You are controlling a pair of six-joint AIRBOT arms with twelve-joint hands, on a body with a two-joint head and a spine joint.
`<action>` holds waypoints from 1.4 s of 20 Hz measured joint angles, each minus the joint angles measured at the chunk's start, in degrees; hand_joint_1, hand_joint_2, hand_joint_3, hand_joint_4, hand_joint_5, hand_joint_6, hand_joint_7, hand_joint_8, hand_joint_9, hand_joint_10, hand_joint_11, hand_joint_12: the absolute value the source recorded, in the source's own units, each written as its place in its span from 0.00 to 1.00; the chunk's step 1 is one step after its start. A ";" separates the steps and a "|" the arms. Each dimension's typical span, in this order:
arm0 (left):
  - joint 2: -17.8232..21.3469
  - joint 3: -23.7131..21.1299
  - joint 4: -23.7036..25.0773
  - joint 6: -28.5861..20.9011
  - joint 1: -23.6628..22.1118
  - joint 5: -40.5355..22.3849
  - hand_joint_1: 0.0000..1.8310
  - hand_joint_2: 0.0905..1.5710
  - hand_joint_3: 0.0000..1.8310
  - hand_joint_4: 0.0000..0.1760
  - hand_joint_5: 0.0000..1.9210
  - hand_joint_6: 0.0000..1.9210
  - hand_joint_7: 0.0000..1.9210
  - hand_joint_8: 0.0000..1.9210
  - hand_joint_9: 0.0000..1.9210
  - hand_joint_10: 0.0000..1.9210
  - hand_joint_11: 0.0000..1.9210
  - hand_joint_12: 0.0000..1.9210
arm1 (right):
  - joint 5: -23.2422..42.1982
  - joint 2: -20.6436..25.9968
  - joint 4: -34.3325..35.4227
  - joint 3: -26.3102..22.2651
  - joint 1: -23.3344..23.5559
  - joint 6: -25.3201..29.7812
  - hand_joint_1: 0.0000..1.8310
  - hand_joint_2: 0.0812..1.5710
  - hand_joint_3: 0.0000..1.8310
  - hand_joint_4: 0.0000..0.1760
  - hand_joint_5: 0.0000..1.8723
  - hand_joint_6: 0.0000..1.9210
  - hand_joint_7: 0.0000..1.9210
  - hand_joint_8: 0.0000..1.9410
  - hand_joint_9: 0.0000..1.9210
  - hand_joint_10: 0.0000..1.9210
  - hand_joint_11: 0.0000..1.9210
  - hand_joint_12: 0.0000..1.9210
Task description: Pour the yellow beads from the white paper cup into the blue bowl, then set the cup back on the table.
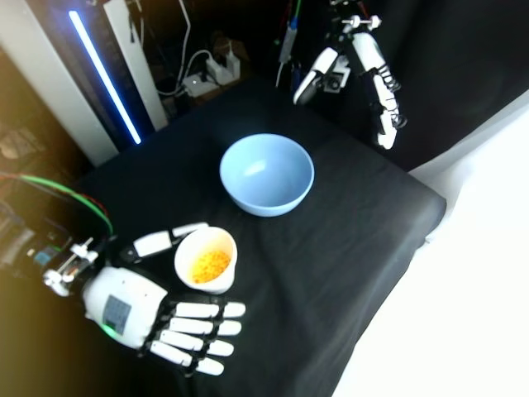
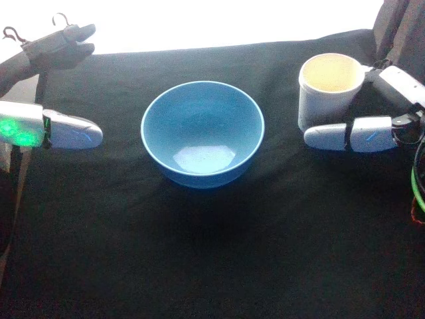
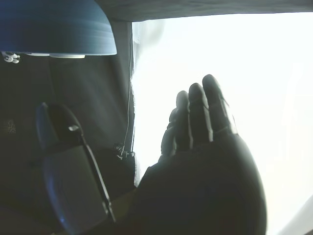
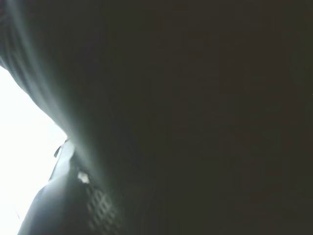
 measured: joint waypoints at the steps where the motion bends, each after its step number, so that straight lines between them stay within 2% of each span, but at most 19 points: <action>1: -0.04 0.00 0.02 -0.02 0.00 0.02 0.47 0.44 0.00 0.00 0.06 0.00 0.14 0.00 0.15 0.00 0.07 0.19 | 0.22 0.00 0.00 0.07 0.00 0.20 0.68 0.53 0.00 0.00 0.56 0.00 0.55 0.00 0.41 0.01 0.08 0.42; 2: -0.09 0.00 0.00 -0.15 0.00 0.00 0.46 0.44 0.00 0.00 0.06 0.00 0.14 0.00 0.15 0.00 0.06 0.19 | 1.05 0.02 0.26 0.15 0.00 0.35 0.69 0.59 0.00 0.14 0.69 0.14 0.71 0.06 0.41 0.00 0.08 0.43; 3: -0.09 0.00 -0.04 -0.26 0.00 0.00 0.46 0.45 0.00 0.00 0.05 0.00 0.14 0.00 0.14 0.00 0.05 0.18 | 1.55 0.04 0.48 0.17 0.00 0.50 0.70 0.60 0.00 0.00 0.77 0.10 0.70 0.11 0.44 0.01 0.11 0.44; 4: -0.09 0.00 -0.04 -0.31 0.00 0.00 0.46 0.45 0.00 0.00 0.05 0.00 0.13 0.00 0.13 0.00 0.05 0.18 | 1.79 0.02 0.50 0.17 0.00 0.48 0.71 0.60 0.00 0.00 0.79 0.09 0.66 0.18 0.47 0.00 0.17 0.44; 6: -0.09 0.00 -0.02 -0.39 0.00 -0.02 0.46 0.46 0.00 0.00 0.05 0.00 0.13 0.00 0.13 0.00 0.05 0.18 | 2.16 0.04 0.46 0.20 0.00 0.46 0.70 0.62 0.00 0.00 0.70 0.26 0.65 0.21 0.48 0.00 0.18 0.45; 8: -0.09 0.00 -0.04 -0.39 0.00 -0.02 0.46 0.46 0.00 0.00 0.05 0.00 0.13 0.00 0.13 0.00 0.06 0.18 | 2.40 0.09 0.46 0.31 0.02 0.46 0.69 0.63 0.00 0.00 0.66 0.33 0.61 0.29 0.46 0.00 0.13 0.47; 12: -0.46 0.28 -0.17 -0.44 0.00 -0.02 0.45 0.45 0.00 0.00 0.04 0.00 0.13 0.00 0.14 0.00 0.06 0.19 | 2.40 0.13 0.44 0.31 0.02 0.48 0.68 0.66 0.00 0.00 0.60 0.44 0.58 0.35 0.48 0.00 0.16 0.51; 13: -0.46 0.28 0.02 -0.44 0.00 -0.02 0.45 0.46 0.00 0.00 0.04 0.00 0.13 0.00 0.13 0.00 0.04 0.22 | 2.40 0.13 0.35 0.42 0.02 0.48 0.68 0.66 0.00 0.00 0.59 0.46 0.56 0.37 0.46 0.00 0.10 0.53; 15: -0.46 0.31 -0.07 -0.44 0.00 -0.02 0.45 0.46 0.00 0.00 0.05 0.00 0.14 0.00 0.13 0.00 0.01 0.30 | 2.40 0.13 0.02 0.42 0.02 0.52 0.68 0.67 0.00 0.00 0.59 0.45 0.55 0.40 0.44 0.00 0.06 0.56; 16: -0.46 0.31 -0.04 -0.44 0.00 -0.02 0.45 0.46 0.00 0.00 0.05 0.00 0.14 0.00 0.13 0.00 0.00 0.31 | 2.08 0.13 -1.03 0.87 0.20 1.09 0.68 0.67 0.00 0.13 0.56 0.48 0.58 0.37 0.43 0.00 0.02 0.55; 17: -0.46 0.31 -0.04 -0.44 0.00 -0.02 0.46 0.46 0.00 0.00 0.05 0.00 0.14 0.00 0.14 0.00 0.00 0.31 | 1.62 0.13 -1.60 1.11 0.42 1.81 0.67 0.67 0.00 0.16 0.56 0.49 0.58 0.36 0.41 0.00 0.00 0.53; 18: -0.46 0.31 -0.04 -0.44 0.00 -0.04 0.46 0.46 0.00 0.00 0.05 0.00 0.14 0.00 0.14 0.00 0.01 0.32 | 0.96 0.13 -2.34 1.33 0.85 2.29 0.68 0.68 0.00 0.00 0.59 0.46 0.51 0.45 0.42 0.00 0.02 0.57; 21: -0.76 0.48 0.00 -0.61 0.00 -0.22 0.45 0.46 0.00 0.00 0.04 0.00 0.14 0.00 0.13 0.00 0.01 0.32 | -0.37 0.13 -5.33 1.38 2.29 2.49 0.67 0.71 0.00 0.00 0.56 0.51 0.42 0.56 0.39 0.00 0.01 0.62; 23: -0.76 0.48 -0.04 -0.66 0.00 -0.42 0.45 0.46 0.00 0.00 0.05 0.00 0.14 0.00 0.13 0.00 0.00 0.34 | -0.24 0.13 -6.23 1.36 2.89 3.13 0.68 0.70 0.00 0.00 0.61 0.40 0.43 0.59 0.43 0.02 0.00 0.72; 24: -0.76 0.48 -0.20 -0.70 0.00 -0.42 0.45 0.46 0.00 0.00 0.04 0.00 0.14 0.00 0.13 0.00 0.00 0.34 | -0.26 0.26 -6.23 1.31 2.89 3.13 0.68 0.70 0.00 0.00 0.62 0.38 0.42 0.59 0.44 0.02 0.00 0.73; 25: -0.76 0.48 -0.20 -0.81 0.00 -0.37 0.45 0.46 0.00 0.00 0.04 0.00 0.13 0.00 0.13 0.00 0.00 0.33 | -0.52 0.70 -6.21 1.05 2.89 3.08 0.67 0.71 0.00 0.00 0.59 0.43 0.40 0.60 0.43 0.02 0.01 0.69; 26: -0.76 0.48 -0.17 -0.83 0.00 -0.39 0.45 0.46 0.00 0.00 0.04 0.00 0.13 0.00 0.13 0.00 0.00 0.33 | -0.59 1.01 -6.19 0.92 2.89 3.10 0.63 0.67 0.00 0.00 0.59 0.40 0.41 0.28 0.44 0.02 0.06 0.68; 27: -0.81 0.48 -0.15 -0.85 0.07 -0.52 0.45 0.47 0.00 0.00 0.03 0.00 0.12 0.00 0.12 0.00 0.00 0.32 | -0.42 1.42 -6.05 0.74 2.89 3.10 0.64 0.65 0.00 0.00 0.61 0.37 0.46 0.12 0.44 0.02 0.08 0.67; 28: -0.81 0.48 -0.11 -0.87 0.11 -0.55 0.45 0.47 0.00 0.00 0.03 0.00 0.12 0.00 0.12 0.00 0.00 0.31 | -0.24 1.66 -5.92 0.61 2.95 3.10 0.68 0.67 0.00 0.00 0.65 0.33 0.46 0.45 0.43 0.02 0.04 0.73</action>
